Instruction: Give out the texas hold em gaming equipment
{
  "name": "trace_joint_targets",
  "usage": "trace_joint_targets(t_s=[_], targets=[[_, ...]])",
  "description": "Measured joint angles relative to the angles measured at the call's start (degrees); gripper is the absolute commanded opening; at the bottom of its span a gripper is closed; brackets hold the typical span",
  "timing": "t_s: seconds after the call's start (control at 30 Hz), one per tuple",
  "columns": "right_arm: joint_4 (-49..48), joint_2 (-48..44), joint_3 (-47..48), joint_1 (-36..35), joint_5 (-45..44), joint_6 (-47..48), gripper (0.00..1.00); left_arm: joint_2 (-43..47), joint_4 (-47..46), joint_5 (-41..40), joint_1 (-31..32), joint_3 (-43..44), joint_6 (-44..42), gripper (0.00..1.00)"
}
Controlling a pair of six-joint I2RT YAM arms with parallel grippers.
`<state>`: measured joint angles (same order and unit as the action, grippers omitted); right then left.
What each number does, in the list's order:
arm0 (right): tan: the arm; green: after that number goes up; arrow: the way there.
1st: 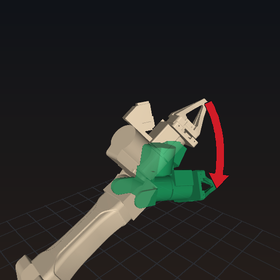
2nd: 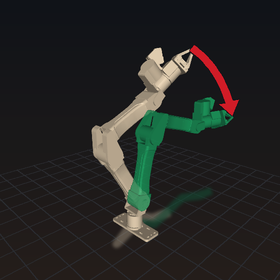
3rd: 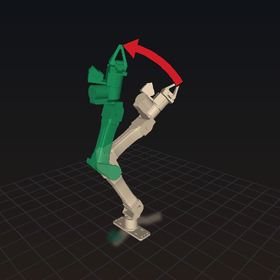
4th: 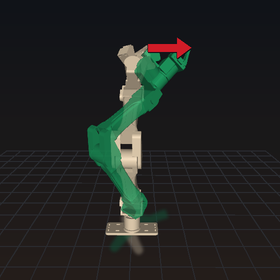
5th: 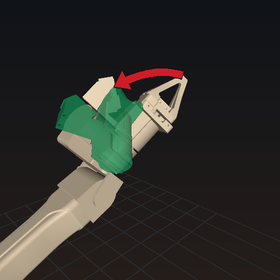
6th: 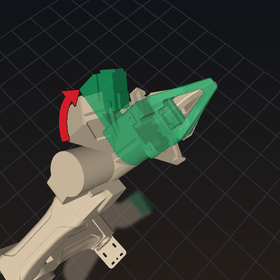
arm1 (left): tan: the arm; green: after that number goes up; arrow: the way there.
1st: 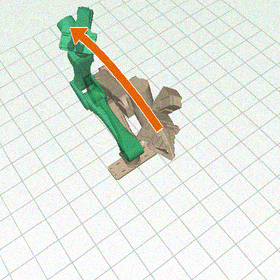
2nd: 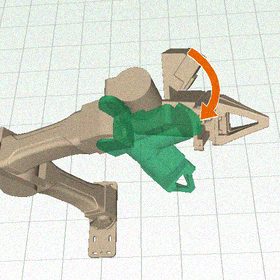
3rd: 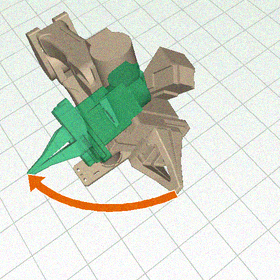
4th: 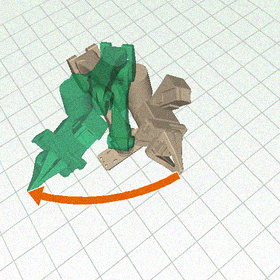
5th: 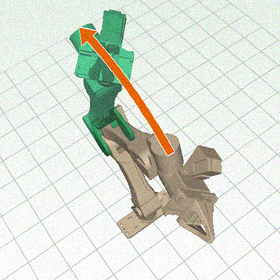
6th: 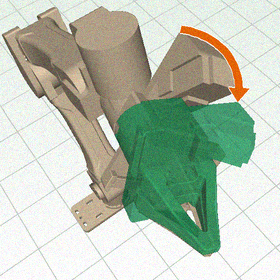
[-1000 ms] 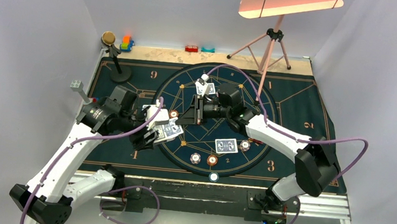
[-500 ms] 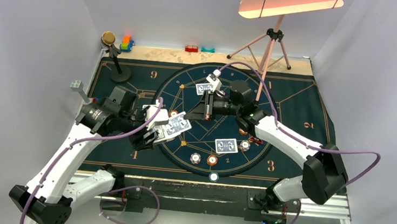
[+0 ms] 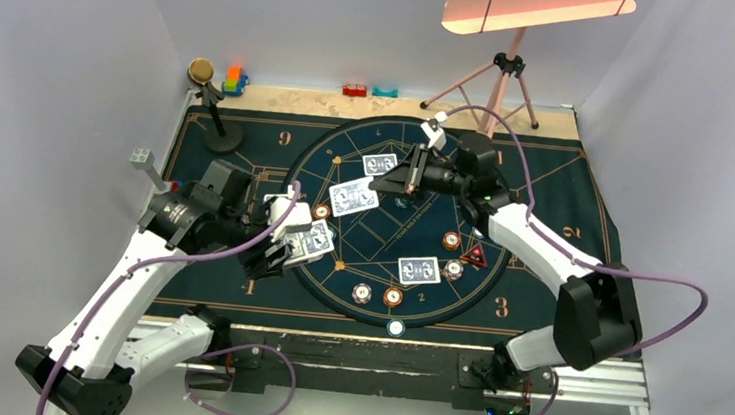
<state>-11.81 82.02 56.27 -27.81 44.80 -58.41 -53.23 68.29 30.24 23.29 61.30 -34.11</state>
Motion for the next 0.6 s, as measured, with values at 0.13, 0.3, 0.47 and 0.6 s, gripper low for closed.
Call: trace_joint_targets(t_s=[0.13, 0.3, 0.47, 0.6], targets=[[-0.72, 3.80, 1.95, 3.76, 0.11, -0.98, 0.00, 0.13, 0.02, -0.02, 0.00, 0.00, 0.00, 0.00], [0.44, 11.67, 8.28, 6.93, -0.61, 0.26, 0.00, 0.13, 0.07, 0.00, 0.00, -0.02, 0.00, 0.00], [3.15, 24.55, 19.96, 9.16, -3.80, 4.42, 0.00, 0.13, 0.37, 0.02, 0.00, 0.00, 0.02, 0.00], [7.56, 35.04, 28.57, 9.84, -8.57, 8.35, 0.00, 0.28, 0.48, 0.02, 0.00, -0.02, 0.00, 0.00]])
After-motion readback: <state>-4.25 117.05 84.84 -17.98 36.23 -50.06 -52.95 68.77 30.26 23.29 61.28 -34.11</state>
